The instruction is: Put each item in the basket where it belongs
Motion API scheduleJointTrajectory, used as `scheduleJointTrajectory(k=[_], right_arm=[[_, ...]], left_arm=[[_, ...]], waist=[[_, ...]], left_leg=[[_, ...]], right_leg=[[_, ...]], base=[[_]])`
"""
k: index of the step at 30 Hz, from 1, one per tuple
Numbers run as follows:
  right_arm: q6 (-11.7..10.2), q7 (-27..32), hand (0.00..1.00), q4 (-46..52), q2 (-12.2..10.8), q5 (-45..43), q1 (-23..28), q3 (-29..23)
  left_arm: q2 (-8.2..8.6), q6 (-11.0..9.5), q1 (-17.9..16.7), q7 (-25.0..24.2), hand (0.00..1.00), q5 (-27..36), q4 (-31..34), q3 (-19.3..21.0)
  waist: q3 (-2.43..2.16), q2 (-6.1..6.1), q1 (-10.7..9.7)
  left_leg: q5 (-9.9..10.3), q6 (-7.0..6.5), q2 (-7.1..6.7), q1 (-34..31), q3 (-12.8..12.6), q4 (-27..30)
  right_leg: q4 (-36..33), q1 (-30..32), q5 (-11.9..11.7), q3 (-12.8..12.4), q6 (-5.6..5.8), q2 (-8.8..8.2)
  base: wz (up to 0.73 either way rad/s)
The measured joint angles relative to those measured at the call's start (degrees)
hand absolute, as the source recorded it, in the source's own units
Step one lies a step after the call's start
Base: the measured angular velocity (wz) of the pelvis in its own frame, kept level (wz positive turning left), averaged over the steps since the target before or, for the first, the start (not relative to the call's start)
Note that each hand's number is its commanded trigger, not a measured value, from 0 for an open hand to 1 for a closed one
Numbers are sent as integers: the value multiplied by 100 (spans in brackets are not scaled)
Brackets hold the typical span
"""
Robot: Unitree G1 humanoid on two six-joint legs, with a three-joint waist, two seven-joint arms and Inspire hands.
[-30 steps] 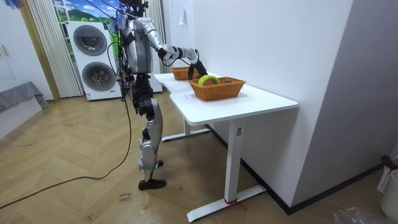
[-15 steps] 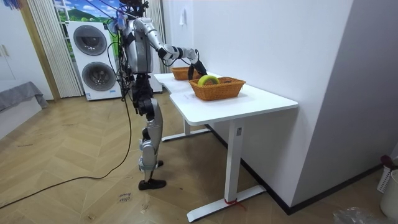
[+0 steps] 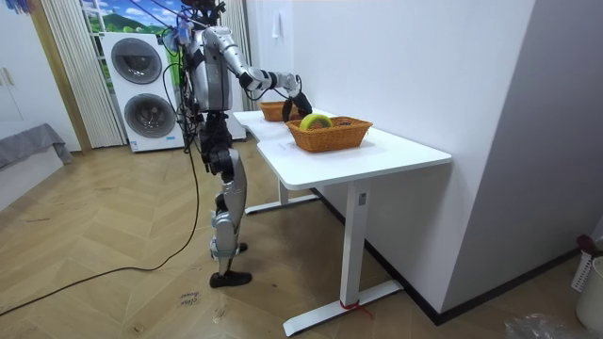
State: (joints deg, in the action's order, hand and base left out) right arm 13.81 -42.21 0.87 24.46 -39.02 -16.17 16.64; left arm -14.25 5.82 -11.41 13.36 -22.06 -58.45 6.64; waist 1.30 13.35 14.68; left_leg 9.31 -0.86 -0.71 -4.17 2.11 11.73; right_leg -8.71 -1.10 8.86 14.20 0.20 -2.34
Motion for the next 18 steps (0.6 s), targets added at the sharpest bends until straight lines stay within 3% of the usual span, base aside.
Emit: scheduleJointTrajectory(k=[18], right_arm=[[8, -105, 100, 222, 1, -227, 69, -12]], left_arm=[[3, 1, -4, 116, 0, 0, 11, 0]], waist=[[-20, 25, -15]], left_leg=[[0, 0, 0, 5, -9, 1]], right_leg=[[-2, 2, 0, -6, 0, -2]], base=[[0]])
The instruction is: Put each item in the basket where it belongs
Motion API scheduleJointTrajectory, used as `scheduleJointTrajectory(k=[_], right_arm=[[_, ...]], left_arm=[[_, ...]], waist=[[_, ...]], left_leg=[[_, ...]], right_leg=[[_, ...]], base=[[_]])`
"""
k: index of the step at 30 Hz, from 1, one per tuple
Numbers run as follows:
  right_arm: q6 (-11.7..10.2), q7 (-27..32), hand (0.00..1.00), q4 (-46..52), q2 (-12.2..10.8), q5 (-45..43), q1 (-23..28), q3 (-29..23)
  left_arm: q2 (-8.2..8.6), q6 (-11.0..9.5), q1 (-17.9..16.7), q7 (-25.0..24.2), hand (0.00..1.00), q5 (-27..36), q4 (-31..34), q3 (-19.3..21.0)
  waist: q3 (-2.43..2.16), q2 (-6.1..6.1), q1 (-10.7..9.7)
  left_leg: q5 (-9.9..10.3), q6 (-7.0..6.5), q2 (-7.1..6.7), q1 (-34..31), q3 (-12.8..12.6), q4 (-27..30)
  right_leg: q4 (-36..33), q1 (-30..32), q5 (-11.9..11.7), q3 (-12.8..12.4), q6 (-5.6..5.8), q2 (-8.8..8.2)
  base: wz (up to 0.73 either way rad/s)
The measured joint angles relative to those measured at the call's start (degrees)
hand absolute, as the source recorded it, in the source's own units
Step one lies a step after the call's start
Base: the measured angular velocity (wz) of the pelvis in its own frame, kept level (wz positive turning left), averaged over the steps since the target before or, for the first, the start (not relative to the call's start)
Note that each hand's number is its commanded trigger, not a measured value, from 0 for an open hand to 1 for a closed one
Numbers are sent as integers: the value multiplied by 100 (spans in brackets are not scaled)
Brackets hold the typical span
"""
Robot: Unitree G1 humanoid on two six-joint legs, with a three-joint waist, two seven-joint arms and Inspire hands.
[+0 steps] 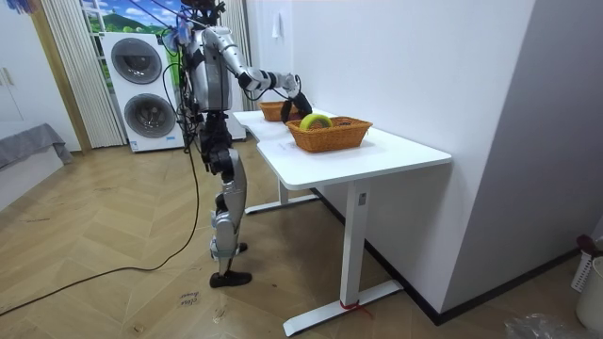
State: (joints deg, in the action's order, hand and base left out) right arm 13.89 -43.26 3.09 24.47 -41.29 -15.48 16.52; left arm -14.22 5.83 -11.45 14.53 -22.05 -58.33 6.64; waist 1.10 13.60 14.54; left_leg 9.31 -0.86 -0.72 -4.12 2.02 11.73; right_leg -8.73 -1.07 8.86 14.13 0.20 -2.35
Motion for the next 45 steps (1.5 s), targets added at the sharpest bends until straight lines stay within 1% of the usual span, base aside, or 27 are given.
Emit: scheduleJointTrajectory(k=[3, 4, 5, 8, 10, 12, 13, 14, 17, 21, 24, 27, 30, 32, 33, 34, 36, 37, 38, 39, 40, 41, 42, 43, 44, 45], right_arm=[[6, 28, 100, 240, 4, 30, 0, -55], [-3, 79, 100, 365, 5, 40, -1, -63], [-12, 144, 100, 482, 4, 42, -1, -97], [-23, 324, 100, 758, 3, 96, -28, -346], [-25, 438, 100, 911, 3, 247, -48, -528], [-18, 534, 100, 1076, 4, 306, -81, -622], [-20, 589, 100, 1224, 4, 307, -81, -665], [-18, 649, 100, 1398, 4, 305, -83, -705], [-22, 818, 100, 1711, 4, 330, -158, -727], [-74, 1015, 100, 1834, 3, 508, -222, -754], [-63, 1091, 100, 1919, -15, 505, -271, -754], [-73, 1145, 100, 2121, -49, 502, -286, -754], [-78, 1199, 100, 2240, -131, 521, -342, -758], [-75, 1279, 100, 2252, -270, 517, -440, -757], [-76, 1305, 100, 2251, -298, 522, -487, -751], [-77, 1359, 100, 2229, -372, 539, -614, -738], [-76, 1524, 100, 2161, -404, 703, -828, -653], [-81, 1583, 100, 2149, -416, 789, -940, -614], [-92, 1658, 100, 2063, -471, 870, -1090, -563], [-95, 1711, 100, 2000, -484, 896, -1173, -513], [-82, 1784, 100, 1930, -486, 910, -1289, -419], [-78, 1820, 100, 1929, -502, 913, -1303, -383], [-76, 1828, 100, 1929, -508, 913, -1308, -367], [-69, 1863, 100, 1924, -512, 926, -1314, -329], [-66, 1908, 100, 1829, -547, 922, -1343, -239], [-61, 1912, 100, 1741, -600, 922, -1390, -179]], left_arm=[[0, 0, 0, 0, 0, 11, 5, -3], [2, 0, -4, 0, 0, 28, 5, -3], [14, -1, -6, 9, 0, 41, 2, -3], [51, -4, -15, 74, 0, 76, -34, 4], [66, -6, -19, 140, 0, 135, -90, 6], [108, -2, -64, 176, 0, 175, -62, 42], [158, -1, -89, 190, 0, 170, -37, 112], [221, 3, -105, 196, 0, 167, -4, 219], [284, 7, -112, 199, 0, 139, 68, 299], [331, 7, -135, 213, 0, 119, 199, 332], [340, 8, -171, 214, 0, 122, 192, 328], [389, 15, -265, 224, 0, 120, 192, 326], [455, 14, -378, 225, 0, 119, 201, 325], [462, 14, -414, 218, 0, 122, 200, 329], [463, 12, -421, 217, 0, 123, 201, 329], [460, 4, -419, 217, 0, 126, 201, 329], [461, 3, -411, 220, 0, 126, 211, 327], [455, 3, -384, 221, 0, 126, 222, 323], [451, 4, -364, 227, 0, 126, 226, 320], [449, 4, -361, 231, 0, 126, 232, 320], [446, 4, -362, 232, 0, 124, 255, 309], [443, 6, -369, 231, 0, 114, 281, 307], [443, 7, -369, 230, 0, 114, 284, 307], [442, 9, -364, 229, 0, 118, 302, 308], [443, 9, -365, 229, 0, 123, 304, 308], [444, 12, -370, 229, 0, 124, 295, 308]], waist=[[0, -1, -14], [16, -28, -15], [13, -33, -23], [17, -51, -23], [6, -56, -21], [6, -67, -30], [2, -85, -46], [-17, -95, -46], [-27, -112, -36], [-28, -119, -16], [-28, -126, -4], [-24, -158, -6], [-12, -178, 3], [-14, -176, 6], [-14, -175, 10], [-17, -171, 27], [-23, -162, 76], [-31, -145, 124], [-49, -115, 150], [-55, -101, 156], [-57, -70, 155], [-78, -28, 178], [-78, -8, 197], [-60, 32, 245], [-44, 53, 338], [-39, 55, 353]], left_leg=[[0, 0, -1, 8, -7, -3], [0, 0, -1, 23, -13, -4], [0, -1, -3, 46, -16, -10], [-1, -2, -6, 92, -15, -37], [-1, -2, -5, 108, -13, -44], [-2, -1, -6, 170, -11, -45], [-1, -1, -7, 183, -6, -46], [-1, -1, -7, 182, -4, -48], [-2, -1, -4, 182, -4, -70], [-3, 1, -6, 184, 7, -66], [-3, 1, -6, 187, 6, -69], [-3, 1, -5, 199, 3, -89], [-3, 1, -4, 228, 13, -121], [-3, 1, -2, 244, 37, -140], [-4, 2, -3, 242, 44, -145], [-5, 3, -3, 245, 49, -150], [-7, 4, -3, 269, 46, -142], [-7, 4, -3, 272, 53, -143], [-7, 4, -5, 274, 69, -145], [-7, 4, -7, 272, 90, -145], [-7, 4, -12, 276, 143, -145], [-7, 4, -17, 276, 178, -146], [-7, 4, -22, 273, 212, -145], [-7, 4, -30, 275, 302, -144], [-7, 3, -31, 296, 315, -143], [-6, 3, -34, 311, 334, -144]], right_leg=[[0, -3, 0, -15, 0, -3], [0, -14, 0, -24, 0, -2], [-3, -30, 0, -25, 0, -4], [0, -83, 0, -20, 0, -7], [0, -108, 0, -19, 1, -5], [0, -150, 0, -13, 1, -6], [7, -186, 0, 11, 1, -9], [6, -187, 0, 15, 1, -9], [4, -193, 0, 10, 1, -6], [-1, -201, 0, 9, 1, -8], [-2, -202, 0, -3, 1, -6], [-2, -202, 0, -13, 1, -6], [-1, -209, 0, -11, 1, -3], [-1, -222, 1, 4, 2, 1], [-1, -223, 1, 11, 2, 0], [-1, -223, 1, 16, 2, 0], [0, -229, 1, 20, 2, 0], [2, -229, 1, 30, 2, 0], [6, -233, 1, 46, 3, -1], [7, -241, 1, 63, 3, -1], [9, -273, 1, 135, 3, -4], [8, -295, 1, 203, 3, -6], [7, -309, 2, 239, 3, -8], [7, -339, 2, 337, 3, -10], [13, -368, 2, 341, 4, -10], [14, -387, 3, 344, 6, -10]], base=[[0], [-3], [0], [0], [0], [0], [4], [3], [0], [0], [0], [0], [0], [2], [4], [0], [0], [4], [6], [15], [23], [26], [28], [20], [18], [15]])
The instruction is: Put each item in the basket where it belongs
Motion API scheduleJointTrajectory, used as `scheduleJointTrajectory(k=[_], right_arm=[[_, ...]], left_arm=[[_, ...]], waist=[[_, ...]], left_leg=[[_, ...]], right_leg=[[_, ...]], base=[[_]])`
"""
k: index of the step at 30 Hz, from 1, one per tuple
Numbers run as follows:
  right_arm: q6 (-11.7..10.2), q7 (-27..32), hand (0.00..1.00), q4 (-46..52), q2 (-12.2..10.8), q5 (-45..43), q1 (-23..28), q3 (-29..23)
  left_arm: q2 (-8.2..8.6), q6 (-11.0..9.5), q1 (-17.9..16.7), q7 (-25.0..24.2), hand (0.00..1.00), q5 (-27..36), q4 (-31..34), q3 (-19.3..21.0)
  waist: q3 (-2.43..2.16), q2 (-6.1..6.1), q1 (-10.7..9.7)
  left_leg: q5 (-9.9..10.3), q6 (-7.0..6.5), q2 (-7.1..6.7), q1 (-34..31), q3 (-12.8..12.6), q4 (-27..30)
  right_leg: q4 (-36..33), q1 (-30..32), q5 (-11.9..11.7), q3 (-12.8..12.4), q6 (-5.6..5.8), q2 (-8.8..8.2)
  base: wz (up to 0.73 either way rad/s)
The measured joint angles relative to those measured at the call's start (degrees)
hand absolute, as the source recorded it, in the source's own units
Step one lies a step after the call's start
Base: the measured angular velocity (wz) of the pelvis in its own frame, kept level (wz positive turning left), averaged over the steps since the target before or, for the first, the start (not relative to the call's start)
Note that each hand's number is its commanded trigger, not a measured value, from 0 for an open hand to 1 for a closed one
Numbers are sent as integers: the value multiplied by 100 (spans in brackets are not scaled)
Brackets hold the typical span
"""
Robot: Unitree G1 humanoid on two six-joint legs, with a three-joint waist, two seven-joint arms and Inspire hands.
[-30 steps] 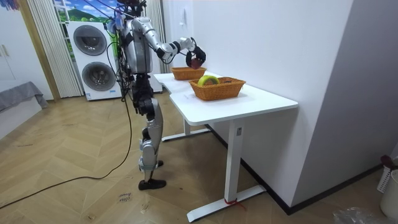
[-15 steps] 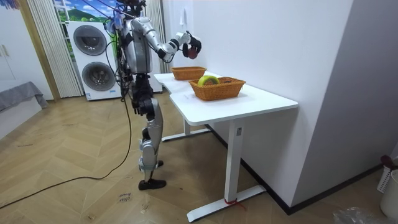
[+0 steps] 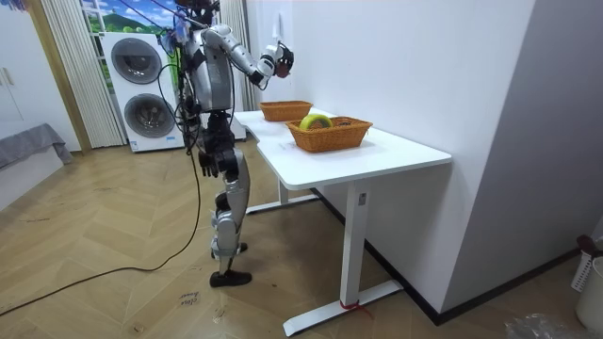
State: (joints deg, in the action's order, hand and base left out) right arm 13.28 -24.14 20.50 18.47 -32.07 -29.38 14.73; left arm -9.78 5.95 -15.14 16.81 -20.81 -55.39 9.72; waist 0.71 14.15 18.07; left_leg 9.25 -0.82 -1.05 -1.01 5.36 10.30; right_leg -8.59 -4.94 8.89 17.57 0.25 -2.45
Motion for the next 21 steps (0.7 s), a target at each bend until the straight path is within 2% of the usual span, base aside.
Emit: scheduleJointTrajectory(k=[1, 5, 7, 9, 12, 14, 16, 21], right_arm=[[1, 3, 100, -160, -105, 5, -37, 81], [-2, 21, 100, -550, -283, 135, -46, 248], [-17, 27, 100, -675, -347, 248, -75, 273], [-84, 96, 100, -913, -356, 251, -193, 403], [-126, 367, 100, -1494, -354, 115, -454, 659], [-172, 577, 100, -2007, -390, 31, -542, 710], [-203, 721, 100, -2265, -394, 20, -548, 709], [-315, 1181, 98, -2587, -403, -20, -547, 710]], left_arm=[[0, 1, 6, -3, 0, 3, -9, 0], [-32, 0, 120, -5, 0, 3, -290, -72], [-30, 4, 94, -10, 0, 6, -350, -102], [-16, 6, 28, -12, 0, 34, -363, -111], [-20, 24, -57, -74, 0, 27, -193, -122], [-30, 1, -61, -82, 0, 22, -47, -162], [-35, -6, -56, -82, 0, 16, 15, -166], [-50, -6, -9, -70, 0, 24, 52, -185]], waist=[[6, 4, 53], [26, 1, 289], [34, 11, 402], [41, 10, 473], [63, 41, 525], [106, 75, 645], [125, 106, 724], [152, 100, 747]], left_leg=[[0, 0, -10, 11, 60, -3], [0, -3, -73, 14, 283, -25], [0, -3, -76, 14, 314, -21], [0, -3, -77, 13, 324, 4], [-1, -1, -115, -51, 484, 11], [-1, -2, -142, -57, 571, 32], [0, -2, -158, -96, 619, 87], [0, -2, -205, -277, 779, 188]], right_leg=[[0, -24, 1, 27, 1, -1], [1, -101, 31, 151, 50, -32], [0, -108, 31, 160, 51, -30], [-2, -118, 34, 155, 54, -30], [-1, -131, 56, 300, 88, -41], [5, -160, 76, 324, 115, -50], [4, -160, 76, 362, 115, -51], [4, -106, 75, 485, 115, -57]], base=[[25], [27], [11], [7], [26], [21], [24], [22]])
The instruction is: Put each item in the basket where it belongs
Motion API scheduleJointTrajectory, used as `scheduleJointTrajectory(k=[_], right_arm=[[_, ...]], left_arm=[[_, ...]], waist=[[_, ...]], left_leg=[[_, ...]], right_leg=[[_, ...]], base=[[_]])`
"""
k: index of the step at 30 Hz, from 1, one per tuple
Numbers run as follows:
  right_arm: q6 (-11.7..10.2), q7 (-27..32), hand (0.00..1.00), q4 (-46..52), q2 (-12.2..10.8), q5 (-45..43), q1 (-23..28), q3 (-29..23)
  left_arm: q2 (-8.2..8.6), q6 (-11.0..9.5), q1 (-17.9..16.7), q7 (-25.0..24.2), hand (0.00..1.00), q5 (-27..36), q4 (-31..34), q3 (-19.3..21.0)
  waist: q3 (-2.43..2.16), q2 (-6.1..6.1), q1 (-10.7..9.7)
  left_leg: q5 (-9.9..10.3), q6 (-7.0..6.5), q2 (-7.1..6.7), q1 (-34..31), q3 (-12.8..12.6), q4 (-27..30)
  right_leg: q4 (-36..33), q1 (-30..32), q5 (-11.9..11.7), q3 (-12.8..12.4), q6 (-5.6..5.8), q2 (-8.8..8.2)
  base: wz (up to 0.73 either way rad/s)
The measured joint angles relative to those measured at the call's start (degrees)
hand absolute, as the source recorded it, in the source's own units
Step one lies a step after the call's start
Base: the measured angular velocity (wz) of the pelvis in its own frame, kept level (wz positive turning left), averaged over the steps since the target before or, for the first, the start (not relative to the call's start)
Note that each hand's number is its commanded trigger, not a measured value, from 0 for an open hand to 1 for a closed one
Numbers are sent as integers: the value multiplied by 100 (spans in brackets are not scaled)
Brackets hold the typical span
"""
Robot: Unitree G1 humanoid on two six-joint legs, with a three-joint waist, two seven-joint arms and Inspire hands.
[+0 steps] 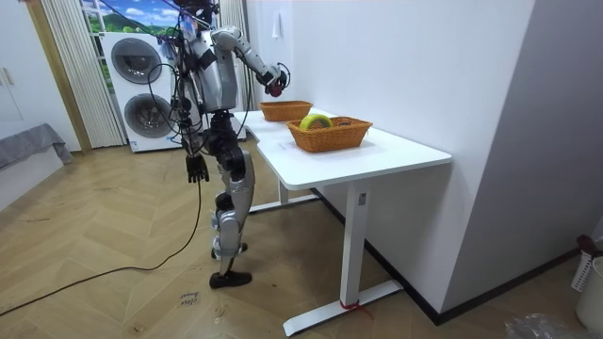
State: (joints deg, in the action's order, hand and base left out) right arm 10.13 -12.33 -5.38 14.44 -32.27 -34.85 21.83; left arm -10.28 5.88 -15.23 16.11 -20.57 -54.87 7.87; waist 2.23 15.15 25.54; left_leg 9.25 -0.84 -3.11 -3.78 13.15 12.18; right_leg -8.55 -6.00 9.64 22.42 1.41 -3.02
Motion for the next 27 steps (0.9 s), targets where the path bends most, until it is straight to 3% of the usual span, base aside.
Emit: scheduleJointTrajectory(k=[1, 2, 3, 4, 15, 20, 27], right_arm=[[-41, 126, 69, -94, -2, 2, 0, 0], [-43, 228, 30, -167, -2, 4, 0, 1], [-49, 279, 11, -212, -3, 7, 0, 1], [-52, 366, 0, -300, -3, 10, 0, 1], [-78, 751, 0, -898, 1, 13, 1, 216], [-89, 864, 0, -900, 1, 39, 1, 224], [-90, 956, 0, -874, 14, 235, 1, 214]], left_arm=[[-7, 2, -5, 3, 0, 6, -2, -16], [-7, 6, -8, 3, 0, 22, -6, -22], [-6, 9, -10, 1, 0, 32, -6, -35], [1, 12, -11, -3, 0, 38, -6, -60], [-7, 140, -48, -179, 0, -33, 226, -240], [-30, 176, -55, -183, 0, -22, 221, -384], [-49, 247, -68, -181, 0, -32, 262, -428]], waist=[[12, -16, 13], [25, -33, 24], [31, -42, 24], [49, -69, 24], [29, -153, 162], [-24, -249, 152], [-50, -234, 8]], left_leg=[[0, 0, -2, -14, 5, 15], [0, 0, -5, -36, 17, 23], [1, 0, -10, -51, 25, 38], [2, -1, -20, -66, 41, 50], [2, -2, -62, -152, 68, 142], [1, -3, -61, -143, 36, 144], [-2, 0, -68, -164, 20, 199]], right_leg=[[0, 1, 0, 5, 0, -3], [0, 10, 0, 3, 0, -2], [0, 15, 0, 4, 0, -4], [0, 18, 0, 6, 0, -7], [6, 56, 0, 120, 1, -36], [6, 41, 0, 123, 1, -38], [-4, 44, 1, 133, 1, -42]], base=[[8], [6], [6], [5], [1], [-4], [-2]])
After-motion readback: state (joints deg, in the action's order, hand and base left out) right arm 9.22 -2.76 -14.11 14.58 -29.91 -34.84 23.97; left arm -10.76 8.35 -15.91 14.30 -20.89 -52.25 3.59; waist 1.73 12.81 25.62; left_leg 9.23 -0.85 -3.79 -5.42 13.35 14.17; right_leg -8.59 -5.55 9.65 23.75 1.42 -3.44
